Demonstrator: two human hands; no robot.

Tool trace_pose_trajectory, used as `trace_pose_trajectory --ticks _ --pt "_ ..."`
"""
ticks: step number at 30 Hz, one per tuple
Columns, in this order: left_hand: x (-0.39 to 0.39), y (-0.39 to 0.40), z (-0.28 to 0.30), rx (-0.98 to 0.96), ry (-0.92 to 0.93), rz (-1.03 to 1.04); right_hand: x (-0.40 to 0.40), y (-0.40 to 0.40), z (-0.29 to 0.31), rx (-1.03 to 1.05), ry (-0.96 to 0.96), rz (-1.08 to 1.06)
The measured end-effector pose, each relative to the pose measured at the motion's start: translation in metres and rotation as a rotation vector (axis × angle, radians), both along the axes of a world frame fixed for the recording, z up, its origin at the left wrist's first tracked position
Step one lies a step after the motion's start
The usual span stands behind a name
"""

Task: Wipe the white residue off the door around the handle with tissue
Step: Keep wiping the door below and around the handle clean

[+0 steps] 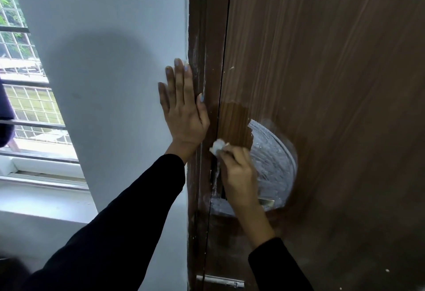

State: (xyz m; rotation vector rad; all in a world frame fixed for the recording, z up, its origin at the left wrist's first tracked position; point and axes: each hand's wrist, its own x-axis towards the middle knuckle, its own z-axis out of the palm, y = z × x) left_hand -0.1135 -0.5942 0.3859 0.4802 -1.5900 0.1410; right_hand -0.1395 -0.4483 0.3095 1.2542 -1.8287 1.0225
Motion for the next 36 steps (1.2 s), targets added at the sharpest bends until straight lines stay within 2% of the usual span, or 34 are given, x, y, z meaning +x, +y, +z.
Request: trace_pose_trajectory --ticks 2,5,7,11,13,18,21,23,25,29,32,36 --pt "0.000 0.000 0.000 0.002 -0.004 -0.001 -0.004 0.010 -0.007 0.011 -0.019 -0.022" --pt "0.000 0.001 -0.001 0.014 -0.010 0.002 -0.019 0.024 -0.002 -0.200 -0.138 -0.101" --pt "0.000 0.002 0.000 0.025 -0.018 0.003 -0.021 0.022 0.005 -0.263 -0.142 -0.114" --pt "0.002 0.003 -0.001 0.032 -0.026 0.008 -0.008 0.013 -0.005 -0.083 -0.077 -0.035" --pt "0.002 0.004 -0.001 0.036 -0.025 0.005 -0.011 0.023 -0.014 -0.074 -0.094 -0.046" --pt "0.001 0.004 -0.001 0.036 -0.020 0.010 -0.030 0.032 0.004 -0.377 -0.272 -0.164" --pt "0.001 0.003 -0.002 0.027 -0.021 0.015 -0.015 0.019 0.002 -0.194 -0.203 -0.064" --pt "0.001 0.001 -0.002 0.021 -0.020 0.016 -0.008 0.019 -0.013 -0.083 -0.063 -0.049" --pt "0.001 0.001 -0.003 0.017 -0.020 0.013 -0.012 0.024 -0.022 -0.134 -0.050 -0.082" --pt "0.000 0.000 -0.003 0.019 -0.020 0.013 -0.016 0.020 -0.002 -0.334 -0.219 -0.171" --pt "0.001 0.000 -0.003 0.025 -0.024 0.016 -0.009 0.004 0.014 -0.265 -0.172 -0.160" --pt "0.002 0.000 -0.002 0.033 -0.034 0.017 0.006 0.005 -0.009 -0.069 -0.072 -0.112"
